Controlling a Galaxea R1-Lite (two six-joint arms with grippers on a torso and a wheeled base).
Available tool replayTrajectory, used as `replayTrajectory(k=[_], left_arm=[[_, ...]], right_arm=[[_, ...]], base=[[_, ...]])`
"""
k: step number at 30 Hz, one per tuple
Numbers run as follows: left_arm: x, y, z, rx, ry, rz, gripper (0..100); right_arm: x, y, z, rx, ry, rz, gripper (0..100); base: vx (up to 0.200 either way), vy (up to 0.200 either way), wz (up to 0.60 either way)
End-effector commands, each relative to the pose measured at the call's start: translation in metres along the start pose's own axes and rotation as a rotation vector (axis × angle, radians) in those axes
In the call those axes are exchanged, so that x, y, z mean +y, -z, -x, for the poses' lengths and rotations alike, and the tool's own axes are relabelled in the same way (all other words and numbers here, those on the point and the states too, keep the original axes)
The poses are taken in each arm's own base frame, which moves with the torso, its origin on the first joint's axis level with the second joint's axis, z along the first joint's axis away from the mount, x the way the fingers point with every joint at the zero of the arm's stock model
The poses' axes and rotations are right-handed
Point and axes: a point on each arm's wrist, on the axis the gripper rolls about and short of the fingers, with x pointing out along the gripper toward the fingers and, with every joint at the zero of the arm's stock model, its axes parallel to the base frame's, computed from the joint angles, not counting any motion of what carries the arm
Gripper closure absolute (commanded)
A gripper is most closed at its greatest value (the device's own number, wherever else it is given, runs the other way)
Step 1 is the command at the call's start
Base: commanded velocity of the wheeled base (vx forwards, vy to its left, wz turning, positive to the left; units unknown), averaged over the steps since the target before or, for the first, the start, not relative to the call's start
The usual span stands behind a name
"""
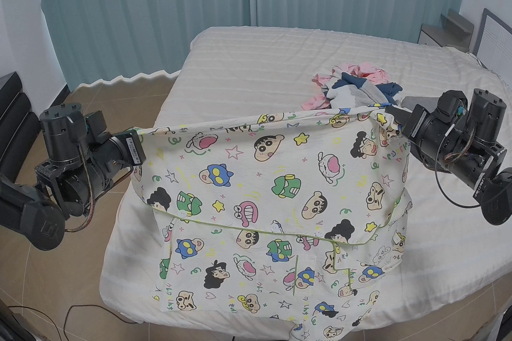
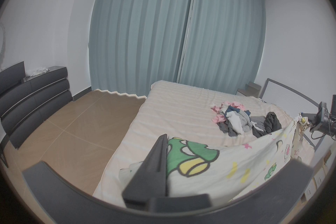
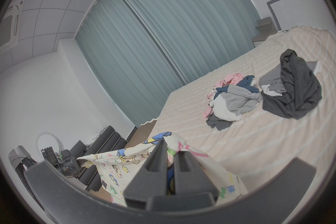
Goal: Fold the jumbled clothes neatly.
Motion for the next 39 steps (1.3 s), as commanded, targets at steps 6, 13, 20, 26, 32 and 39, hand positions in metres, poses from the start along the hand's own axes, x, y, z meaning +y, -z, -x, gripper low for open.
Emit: replayTrajectory(k=[6,13,20,26,32,39], left_arm=[[0.005,0.034,-0.038,0.054,-0.035,-0.012,100],[0.007,0.051,-0.050,0.107,-0.049,-0.022,100],[0.003,0.054,-0.071,0.089,-0.053,0.039,100],[0.008,0.076,-0.101,0.123,-0.092,0.067,100],[0.015,0.087,-0.128,0.116,-0.120,0.098,100],[0.017,0.106,-0.162,0.108,-0.127,0.102,100]], right_arm=[[-0.016,0.025,-0.036,0.037,0.013,-0.003,100],[-0.027,0.046,-0.061,0.029,0.005,0.000,100],[-0.036,0.060,-0.077,0.046,0.012,-0.002,100],[-0.047,0.071,-0.099,0.045,0.031,-0.004,100],[-0.058,0.085,-0.115,0.061,0.042,-0.007,100],[-0.078,0.104,-0.136,0.079,0.069,-0.010,100]], base=[[0.167,0.000,0.00],[0.000,0.000,0.00],[0.000,0.000,0.00],[0.000,0.000,0.00],[0.000,0.000,0.00],[0.000,0.000,0.00]])
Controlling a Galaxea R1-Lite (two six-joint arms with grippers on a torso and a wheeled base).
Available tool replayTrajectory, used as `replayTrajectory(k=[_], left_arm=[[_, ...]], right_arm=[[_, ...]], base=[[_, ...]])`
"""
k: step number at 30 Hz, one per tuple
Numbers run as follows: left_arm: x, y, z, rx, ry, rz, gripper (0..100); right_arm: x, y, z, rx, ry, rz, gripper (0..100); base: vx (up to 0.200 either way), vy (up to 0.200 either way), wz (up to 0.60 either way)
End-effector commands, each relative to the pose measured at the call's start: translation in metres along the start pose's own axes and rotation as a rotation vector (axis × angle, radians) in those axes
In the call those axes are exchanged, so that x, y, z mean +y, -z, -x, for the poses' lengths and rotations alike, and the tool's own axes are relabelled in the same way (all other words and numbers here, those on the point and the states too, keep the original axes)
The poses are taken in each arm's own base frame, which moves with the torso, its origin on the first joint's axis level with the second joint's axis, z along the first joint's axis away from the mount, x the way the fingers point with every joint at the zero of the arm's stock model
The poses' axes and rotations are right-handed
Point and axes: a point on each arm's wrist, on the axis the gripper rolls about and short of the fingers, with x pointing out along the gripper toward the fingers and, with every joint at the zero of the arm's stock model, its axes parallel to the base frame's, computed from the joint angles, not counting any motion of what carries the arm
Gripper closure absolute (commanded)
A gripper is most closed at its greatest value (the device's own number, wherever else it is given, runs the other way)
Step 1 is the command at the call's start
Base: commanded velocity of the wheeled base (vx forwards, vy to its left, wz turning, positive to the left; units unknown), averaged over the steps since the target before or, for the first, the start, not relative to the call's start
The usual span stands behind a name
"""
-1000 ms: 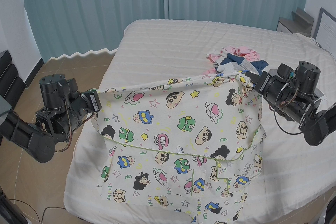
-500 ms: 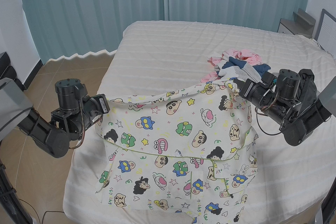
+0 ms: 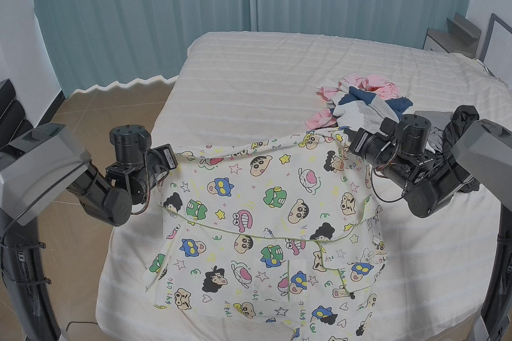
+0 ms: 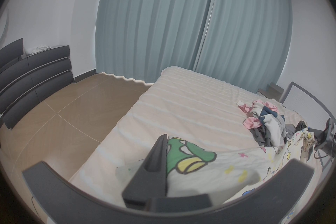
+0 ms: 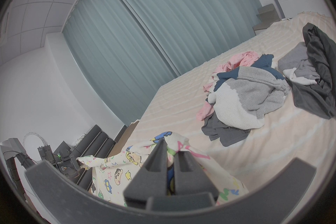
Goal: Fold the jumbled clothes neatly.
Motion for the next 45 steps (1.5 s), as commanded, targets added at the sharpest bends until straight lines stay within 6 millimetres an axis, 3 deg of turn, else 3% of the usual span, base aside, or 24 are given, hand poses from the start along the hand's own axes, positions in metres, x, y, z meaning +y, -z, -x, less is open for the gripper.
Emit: replayTrajectory(k=[1,2,5,8,13,14,20,27,29,33,38,45], left_arm=[[0.004,0.023,-0.027,0.025,-0.018,-0.004,100],[0.003,0.029,-0.041,0.016,-0.024,-0.002,100],[0.003,0.035,-0.050,0.010,-0.031,-0.001,100],[0.001,0.035,-0.073,-0.042,-0.035,0.013,100],[0.001,0.040,-0.081,-0.042,-0.040,0.008,100],[0.001,0.042,-0.082,-0.039,-0.041,0.007,0],[0.008,0.043,-0.092,-0.064,-0.068,0.014,0],[0.021,0.018,-0.100,-0.161,-0.140,0.043,0],[0.026,0.001,-0.104,-0.221,-0.165,0.064,0],[0.038,-0.009,-0.106,-0.253,-0.188,0.072,0],[0.050,-0.005,-0.109,-0.236,-0.211,0.051,0],[0.060,0.008,-0.115,-0.188,-0.229,0.017,0]], right_arm=[[-0.017,0.023,-0.017,0.038,0.027,-0.004,100],[-0.020,0.028,-0.024,0.040,0.029,-0.003,100],[-0.023,0.031,-0.029,0.042,0.030,-0.005,100],[-0.029,0.039,-0.039,0.068,0.048,-0.007,100],[-0.034,0.043,-0.048,0.074,0.054,-0.007,100],[-0.034,0.043,-0.048,0.080,0.054,-0.008,0],[-0.028,0.029,-0.058,0.057,0.034,-0.005,0],[-0.036,0.005,-0.055,-0.024,0.084,-0.008,0],[-0.042,0.001,-0.053,-0.040,0.116,-0.021,0],[-0.043,-0.012,-0.049,-0.083,0.147,-0.153,0],[-0.055,-0.002,-0.049,0.006,0.222,-0.228,0],[-0.061,-0.008,-0.050,-0.005,0.246,-0.322,0]], base=[[0.000,0.000,0.00],[0.000,0.000,0.00],[0.000,0.000,0.00],[0.000,0.000,0.00],[0.000,0.000,0.00],[0.000,0.000,0.00],[0.000,0.000,0.00],[0.000,0.000,0.00],[0.000,0.000,0.00],[0.000,0.000,0.00],[0.000,0.000,0.00],[0.000,0.000,0.00]])
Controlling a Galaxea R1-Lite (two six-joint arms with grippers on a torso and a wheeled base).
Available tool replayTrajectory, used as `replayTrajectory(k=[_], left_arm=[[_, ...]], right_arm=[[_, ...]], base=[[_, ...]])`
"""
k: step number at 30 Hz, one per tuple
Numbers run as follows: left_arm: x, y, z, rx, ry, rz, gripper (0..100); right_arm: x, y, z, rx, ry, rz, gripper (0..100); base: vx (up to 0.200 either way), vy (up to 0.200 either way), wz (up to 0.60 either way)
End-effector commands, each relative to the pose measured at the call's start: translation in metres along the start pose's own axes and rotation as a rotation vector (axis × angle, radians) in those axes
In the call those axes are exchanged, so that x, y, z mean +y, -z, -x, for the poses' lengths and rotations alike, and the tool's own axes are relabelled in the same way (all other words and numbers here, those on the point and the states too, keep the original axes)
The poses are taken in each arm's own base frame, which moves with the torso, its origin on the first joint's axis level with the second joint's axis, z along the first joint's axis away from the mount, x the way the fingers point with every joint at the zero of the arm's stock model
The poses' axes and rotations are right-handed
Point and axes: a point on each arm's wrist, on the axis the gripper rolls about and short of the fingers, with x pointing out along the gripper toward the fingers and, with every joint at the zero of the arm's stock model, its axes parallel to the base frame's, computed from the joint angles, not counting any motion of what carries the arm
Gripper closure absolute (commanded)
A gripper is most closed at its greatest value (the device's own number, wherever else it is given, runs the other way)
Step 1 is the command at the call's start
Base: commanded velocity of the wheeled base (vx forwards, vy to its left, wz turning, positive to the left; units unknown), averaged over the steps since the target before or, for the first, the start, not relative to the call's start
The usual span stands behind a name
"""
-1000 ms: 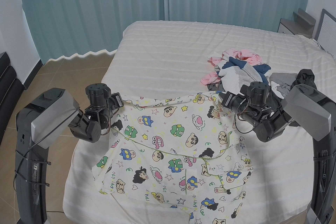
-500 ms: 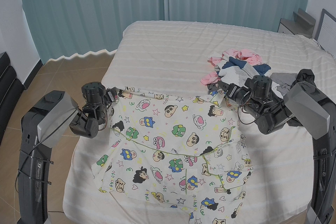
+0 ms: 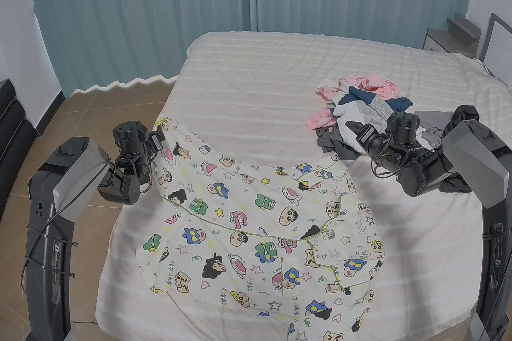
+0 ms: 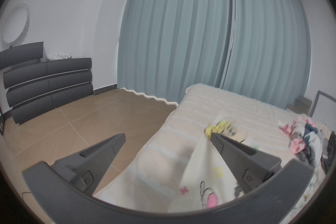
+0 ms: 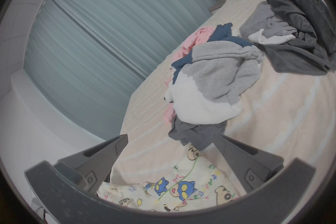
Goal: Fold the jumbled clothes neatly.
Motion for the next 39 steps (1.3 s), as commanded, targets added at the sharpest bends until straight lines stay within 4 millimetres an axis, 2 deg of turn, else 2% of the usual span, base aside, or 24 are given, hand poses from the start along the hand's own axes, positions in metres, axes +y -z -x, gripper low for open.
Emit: replayTrajectory(k=[1,3,7,10,12,14,15,19,21,22,23,28,30,31,32,34,39], left_arm=[[0.013,0.016,-0.007,0.041,-0.026,-0.049,0],[0.014,0.018,-0.007,0.052,-0.029,-0.055,0],[0.014,0.021,-0.006,0.093,-0.038,-0.064,0],[0.015,0.016,-0.004,0.088,-0.040,-0.045,0],[0.015,0.004,0.003,0.087,-0.046,0.008,0],[0.016,0.002,0.005,0.088,-0.048,0.015,0],[0.023,-0.016,0.024,0.117,-0.052,0.063,0],[0.033,-0.036,0.070,0.215,0.016,0.138,0],[0.040,-0.049,0.104,0.291,0.089,0.206,0],[0.040,-0.049,0.104,0.291,0.089,0.206,0],[0.048,-0.059,0.139,0.358,0.149,0.265,0],[0.070,-0.061,0.207,0.469,0.181,0.293,0],[0.073,-0.062,0.215,0.480,0.184,0.301,0],[0.077,-0.066,0.229,0.490,0.197,0.351,0],[0.077,-0.067,0.230,0.491,0.197,0.355,0],[0.079,-0.073,0.244,0.508,0.229,0.440,0],[0.083,-0.068,0.253,0.555,0.243,0.461,0]], right_arm=[[0.001,-0.003,0.002,0.006,0.015,-0.013,0],[0.001,-0.001,0.003,0.014,0.016,-0.012,0],[0.016,0.016,0.009,0.059,-0.008,-0.007,0],[0.032,0.028,0.014,0.089,-0.036,-0.046,0],[0.043,0.033,0.018,0.115,-0.054,-0.082,0],[0.044,0.035,0.019,0.125,-0.053,-0.088,0],[0.048,0.049,0.019,0.190,-0.037,-0.103,0],[0.047,0.064,0.013,0.263,0.026,-0.132,0],[0.044,0.068,0.010,0.290,0.065,-0.155,0],[0.044,0.068,0.010,0.290,0.065,-0.155,0],[0.044,0.071,0.008,0.309,0.093,-0.185,0],[0.036,0.088,0.001,0.347,0.138,-0.187,0],[0.038,0.091,0.001,0.355,0.139,-0.185,0],[0.040,0.097,0.001,0.370,0.141,-0.179,0],[0.040,0.098,0.001,0.373,0.140,-0.179,0],[0.044,0.106,0.001,0.392,0.141,-0.172,0],[0.044,0.115,-0.002,0.414,0.157,-0.163,0]], base=[[0.000,0.000,0.00],[0.000,0.000,0.00],[0.000,0.000,0.00],[0.000,0.000,0.00],[0.000,0.000,0.00],[0.000,0.000,0.00],[0.000,0.000,0.00],[0.000,0.000,0.00],[0.000,0.000,0.00],[0.000,0.000,0.00],[0.000,0.000,0.00],[0.000,0.000,0.00],[0.000,0.000,0.00],[0.000,0.000,0.00],[0.000,0.000,0.00],[0.000,0.000,0.00],[0.000,0.000,0.00]])
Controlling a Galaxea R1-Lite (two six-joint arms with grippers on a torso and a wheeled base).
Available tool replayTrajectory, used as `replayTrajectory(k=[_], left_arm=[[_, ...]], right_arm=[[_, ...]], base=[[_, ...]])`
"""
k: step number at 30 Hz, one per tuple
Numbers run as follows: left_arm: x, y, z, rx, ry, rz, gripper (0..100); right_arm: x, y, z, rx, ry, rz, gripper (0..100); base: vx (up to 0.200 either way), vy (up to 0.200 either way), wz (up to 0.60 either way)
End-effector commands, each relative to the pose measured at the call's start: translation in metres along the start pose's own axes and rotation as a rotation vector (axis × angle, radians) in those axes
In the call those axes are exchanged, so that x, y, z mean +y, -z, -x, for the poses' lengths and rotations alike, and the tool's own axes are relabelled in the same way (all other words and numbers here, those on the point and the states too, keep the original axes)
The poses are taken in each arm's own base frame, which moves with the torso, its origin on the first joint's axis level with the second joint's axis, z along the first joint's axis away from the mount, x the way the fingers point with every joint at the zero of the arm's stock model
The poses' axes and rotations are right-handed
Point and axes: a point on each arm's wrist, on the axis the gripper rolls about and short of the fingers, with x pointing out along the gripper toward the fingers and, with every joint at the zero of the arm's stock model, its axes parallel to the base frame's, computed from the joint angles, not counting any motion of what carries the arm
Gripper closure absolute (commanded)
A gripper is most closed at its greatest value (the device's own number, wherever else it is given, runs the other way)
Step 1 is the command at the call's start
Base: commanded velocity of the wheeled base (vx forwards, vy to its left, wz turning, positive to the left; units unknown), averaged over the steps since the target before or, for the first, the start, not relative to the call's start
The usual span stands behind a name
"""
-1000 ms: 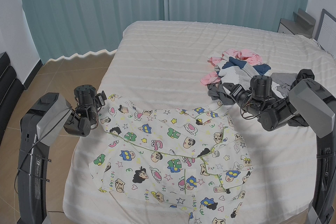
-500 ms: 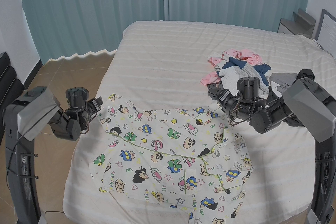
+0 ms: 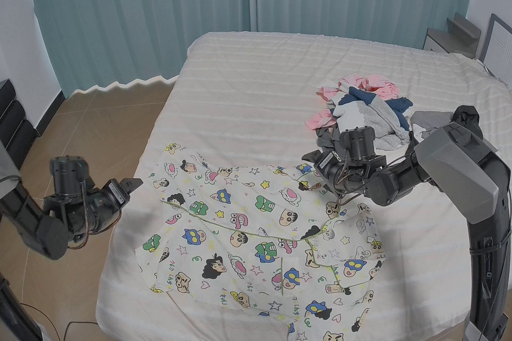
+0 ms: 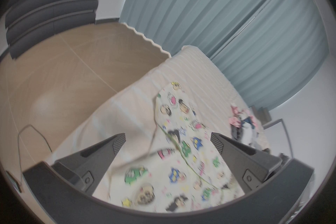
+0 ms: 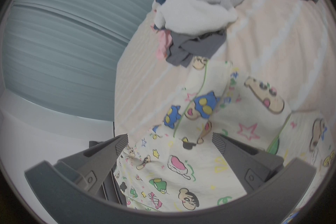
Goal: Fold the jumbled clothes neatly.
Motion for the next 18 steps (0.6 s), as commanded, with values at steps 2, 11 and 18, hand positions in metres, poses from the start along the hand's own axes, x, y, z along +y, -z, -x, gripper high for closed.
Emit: replayTrajectory(k=[2,11,18], left_arm=[[-0.001,0.007,0.056,0.020,0.094,0.079,0],[0.002,0.010,0.060,-0.019,0.131,0.093,0],[0.007,0.014,0.053,-0.016,0.124,0.090,0]], right_arm=[[-0.005,0.024,-0.021,0.061,0.048,0.001,0],[-0.004,0.024,-0.041,0.011,0.064,0.005,0],[0.016,0.010,-0.051,-0.051,-0.028,-0.002,0]], base=[[0.000,0.000,0.00],[0.000,0.000,0.00],[0.000,0.000,0.00]])
